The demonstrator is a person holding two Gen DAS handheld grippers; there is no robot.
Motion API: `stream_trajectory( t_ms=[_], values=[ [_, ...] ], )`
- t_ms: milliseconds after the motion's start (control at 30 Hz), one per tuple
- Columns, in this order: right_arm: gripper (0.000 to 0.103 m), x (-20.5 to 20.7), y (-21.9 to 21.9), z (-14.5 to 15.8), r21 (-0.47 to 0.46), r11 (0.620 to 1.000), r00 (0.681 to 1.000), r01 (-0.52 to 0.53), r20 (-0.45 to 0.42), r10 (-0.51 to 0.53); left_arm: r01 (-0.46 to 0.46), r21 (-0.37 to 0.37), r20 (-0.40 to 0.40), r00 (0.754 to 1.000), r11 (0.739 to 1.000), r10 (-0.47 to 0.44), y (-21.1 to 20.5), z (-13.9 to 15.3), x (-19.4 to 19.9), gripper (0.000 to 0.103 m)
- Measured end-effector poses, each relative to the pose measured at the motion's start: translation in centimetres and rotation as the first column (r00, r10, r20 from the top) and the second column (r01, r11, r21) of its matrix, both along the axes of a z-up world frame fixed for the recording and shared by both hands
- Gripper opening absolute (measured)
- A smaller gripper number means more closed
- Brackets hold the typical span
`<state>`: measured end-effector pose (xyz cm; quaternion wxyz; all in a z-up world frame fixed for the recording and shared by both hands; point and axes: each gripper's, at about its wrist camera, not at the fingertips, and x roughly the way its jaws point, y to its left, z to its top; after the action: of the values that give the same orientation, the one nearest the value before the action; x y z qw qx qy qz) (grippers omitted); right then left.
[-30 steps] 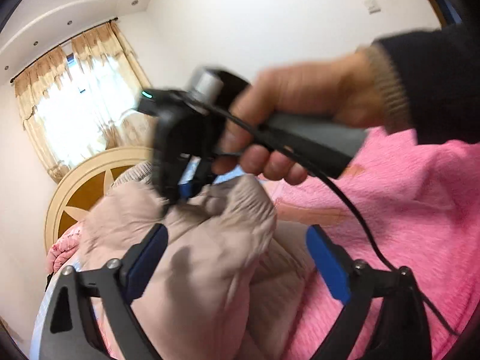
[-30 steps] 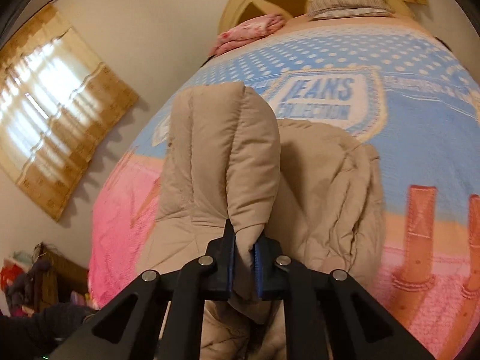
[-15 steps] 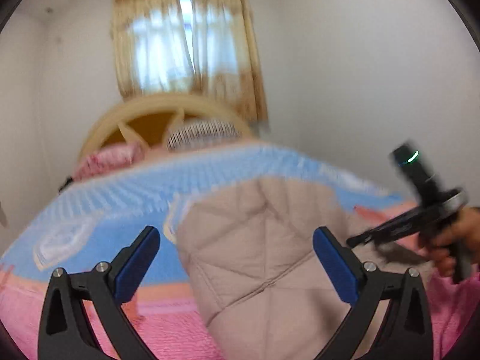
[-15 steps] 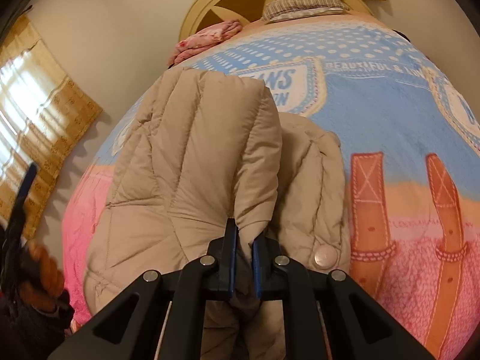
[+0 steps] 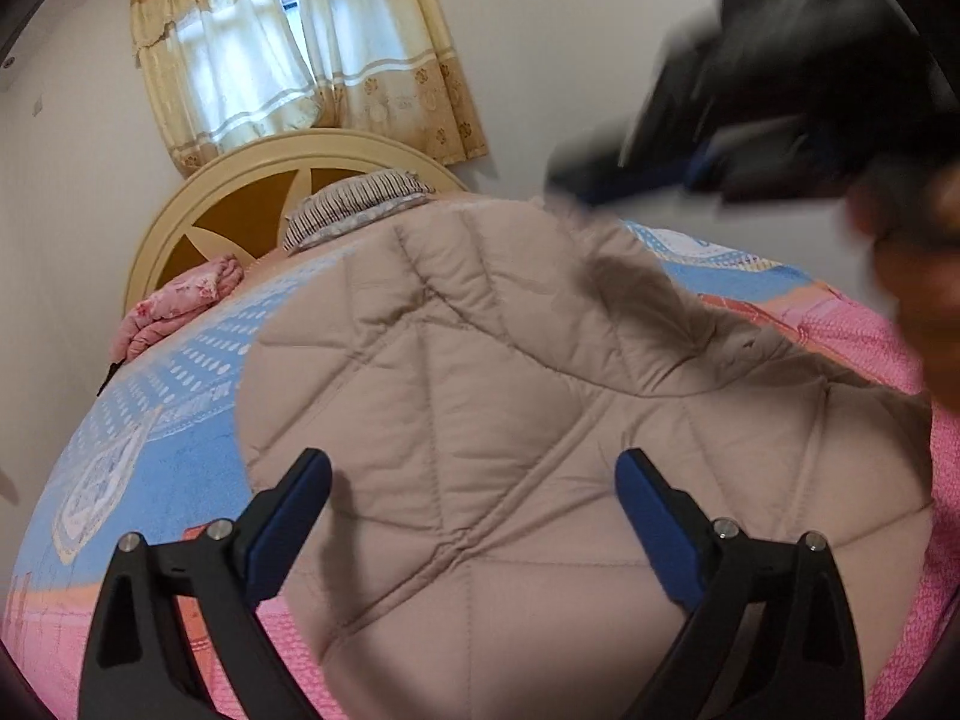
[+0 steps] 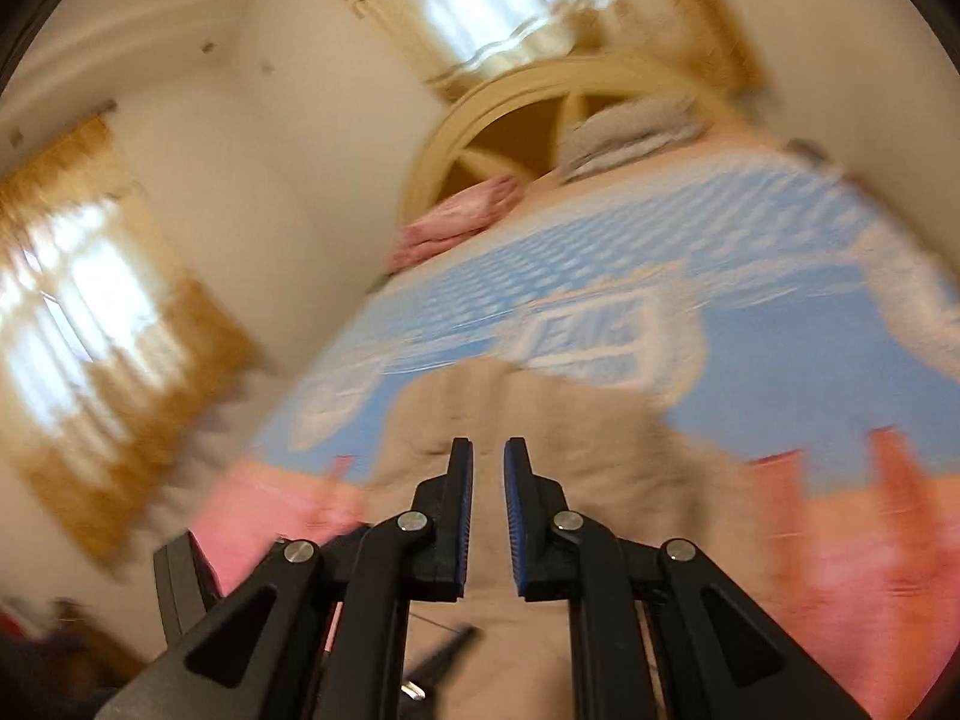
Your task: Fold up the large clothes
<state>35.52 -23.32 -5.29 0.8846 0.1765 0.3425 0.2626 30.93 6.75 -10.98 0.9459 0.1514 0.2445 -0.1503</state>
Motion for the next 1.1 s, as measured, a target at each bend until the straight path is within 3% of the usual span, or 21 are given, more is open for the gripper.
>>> stream_trajectory(
  t_ms=[100, 267, 400, 467, 633, 900, 1100],
  values=[
    [0.010, 2.3, -0.1, -4.2, -0.067, 0.997, 0.994, 0.033, -0.099, -0.039, -0.038, -0.037, 0.020, 0.999, 0.999, 0.039, 1.3, -0.1, 1.5, 0.099],
    [0.010, 2.5, -1.7, -6.5, -0.088, 0.992, 0.992, 0.088, -0.085, -0.096, -0.228, -0.118, 0.050, 0.971, 0.966, 0.235, 4.1, 1.7, 4.1, 0.103],
    [0.010, 2.2, -1.4, -6.6, -0.159, 0.983, 0.994, 0.098, -0.042, -0.105, -0.317, -0.109, -0.021, 0.948, 0.942, 0.317, 3.1, 0.6, 7.7, 0.103],
    [0.010, 1.8, -1.5, -6.8, -0.170, 0.981, 0.994, 0.097, -0.035, -0.105, -0.346, -0.061, -0.034, 0.938, 0.936, 0.345, 2.1, -0.8, 9.1, 0.103],
    [0.010, 2.3, -2.5, -8.7, -0.133, 0.987, 0.994, 0.084, -0.057, -0.092, -0.343, -0.010, -0.060, 0.938, 0.939, 0.342, 0.5, -3.6, 10.0, 0.103],
    [0.010, 3.1, -3.1, -10.4, -0.096, 0.992, 0.991, 0.082, -0.099, -0.091, -0.327, -0.052, -0.149, 0.937, 0.944, 0.317, 0.7, -5.0, 10.7, 0.103],
    [0.010, 3.1, -3.0, -11.0, -0.086, 0.993, 0.990, 0.084, -0.102, -0.093, -0.326, -0.069, -0.172, 0.935, 0.943, 0.311, 0.8, -5.5, 10.9, 0.103]
  ],
)
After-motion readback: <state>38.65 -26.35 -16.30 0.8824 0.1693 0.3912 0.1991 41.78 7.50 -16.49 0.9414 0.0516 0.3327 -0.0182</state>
